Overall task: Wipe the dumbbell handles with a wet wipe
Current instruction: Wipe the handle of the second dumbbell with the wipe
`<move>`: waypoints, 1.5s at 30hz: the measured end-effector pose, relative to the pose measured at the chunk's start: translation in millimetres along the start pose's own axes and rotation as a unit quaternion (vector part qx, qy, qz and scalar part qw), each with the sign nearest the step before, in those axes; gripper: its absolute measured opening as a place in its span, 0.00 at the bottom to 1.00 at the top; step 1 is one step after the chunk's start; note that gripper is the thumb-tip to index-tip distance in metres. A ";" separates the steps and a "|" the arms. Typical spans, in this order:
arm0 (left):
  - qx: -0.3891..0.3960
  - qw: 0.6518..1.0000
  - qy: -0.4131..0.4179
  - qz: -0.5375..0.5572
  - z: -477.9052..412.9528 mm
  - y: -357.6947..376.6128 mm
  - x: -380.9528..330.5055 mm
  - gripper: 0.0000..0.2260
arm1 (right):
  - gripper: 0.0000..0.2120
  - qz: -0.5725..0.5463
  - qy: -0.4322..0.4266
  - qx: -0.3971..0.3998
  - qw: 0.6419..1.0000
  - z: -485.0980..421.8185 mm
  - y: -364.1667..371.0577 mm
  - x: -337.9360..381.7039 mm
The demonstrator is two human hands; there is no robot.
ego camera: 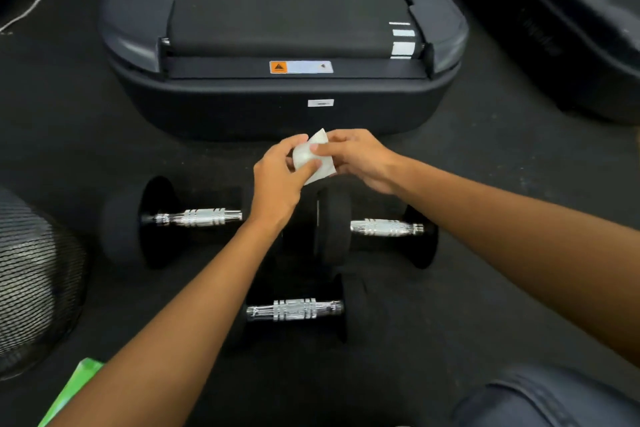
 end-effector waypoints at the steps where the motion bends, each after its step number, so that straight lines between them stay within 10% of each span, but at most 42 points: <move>1: 0.018 1.000 0.000 -0.001 1.9 12.0 -3.5 0.20 | 0.11 -0.010 0.002 -0.008 1.000 5.7 -11.5 -4.7; 16: 0.117 0.927 0.111 -0.339 28.4 110.2 18.4 0.19 | 0.19 0.082 0.026 -0.182 0.979 36.8 -97.1 -135.1; 26: 0.104 0.949 0.062 -0.292 35.5 129.0 46.4 0.18 | 0.13 0.221 -0.029 -0.238 0.945 20.3 -86.4 -152.2; 38: 0.074 0.950 0.087 -0.291 40.0 132.9 49.5 0.19 | 0.09 0.535 -0.271 -0.182 0.779 26.6 -58.1 -145.0; 45: 0.048 0.947 0.098 -0.302 38.2 133.0 52.3 0.26 | 0.13 0.545 -0.329 -0.135 0.759 27.1 -52.6 -156.3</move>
Point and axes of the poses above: each hand's wrist, its own z-axis away from the middle knuckle, its own y-axis out of the palm, x = y × z, the point moved 8 cm from there along -z, towards the middle knuckle, and after that the axes turned 9 degrees about -z, right-handed, at the moved point
